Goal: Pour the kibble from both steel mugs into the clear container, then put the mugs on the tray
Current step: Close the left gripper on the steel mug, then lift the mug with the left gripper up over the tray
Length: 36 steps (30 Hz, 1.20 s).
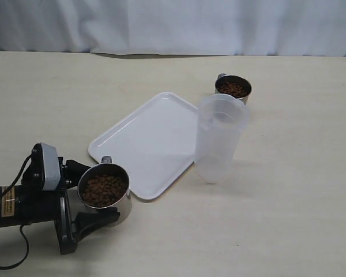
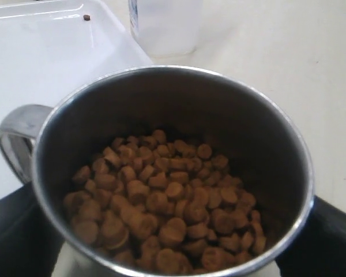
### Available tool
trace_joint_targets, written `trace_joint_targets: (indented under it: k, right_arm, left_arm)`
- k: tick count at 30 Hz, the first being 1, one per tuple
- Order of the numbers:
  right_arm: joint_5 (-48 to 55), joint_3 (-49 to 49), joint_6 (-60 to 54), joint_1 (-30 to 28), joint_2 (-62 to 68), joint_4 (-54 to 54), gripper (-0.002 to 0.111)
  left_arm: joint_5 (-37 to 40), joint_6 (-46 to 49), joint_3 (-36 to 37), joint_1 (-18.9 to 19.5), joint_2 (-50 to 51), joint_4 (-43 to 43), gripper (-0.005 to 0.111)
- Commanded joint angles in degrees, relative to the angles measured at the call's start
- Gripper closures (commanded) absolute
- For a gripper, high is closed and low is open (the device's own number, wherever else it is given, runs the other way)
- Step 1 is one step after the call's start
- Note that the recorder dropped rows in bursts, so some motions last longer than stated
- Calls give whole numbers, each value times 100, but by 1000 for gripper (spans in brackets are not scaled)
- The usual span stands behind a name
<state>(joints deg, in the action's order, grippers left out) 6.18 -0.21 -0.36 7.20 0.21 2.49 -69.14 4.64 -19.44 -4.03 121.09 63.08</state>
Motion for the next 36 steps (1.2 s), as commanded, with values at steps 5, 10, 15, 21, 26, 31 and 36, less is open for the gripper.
trace_joint_targets:
  k: [5, 10, 15, 21, 26, 31, 36]
  right_arm:
    - [3, 21, -15, -36, -21, 30, 103]
    - [3, 21, -15, -36, -21, 30, 103]
    - [3, 21, -15, -36, -21, 30, 103]
    - [3, 21, -15, -36, -21, 30, 103]
    - [3, 21, -15, -36, -21, 30, 103]
    - [3, 21, -15, -36, -21, 30, 103]
    - [3, 21, -15, -36, -21, 30, 103]
  left_arm:
    - [-83, -5, -20, 165, 2, 354, 107]
    - [-83, -230, -7, 701, -294, 824, 107]
    - [-83, -533, -7, 1015, -782, 809, 107]
    - [-83, -1815, -46, 1000, -2027, 214, 107]
    - [760, -3443, -430, 1000, -2958, 710, 107]
    - [977, -4903, -862, 845, -3583, 1184, 107]
    - [2265, -6033, -1583, -136, -3640, 1899, 107]
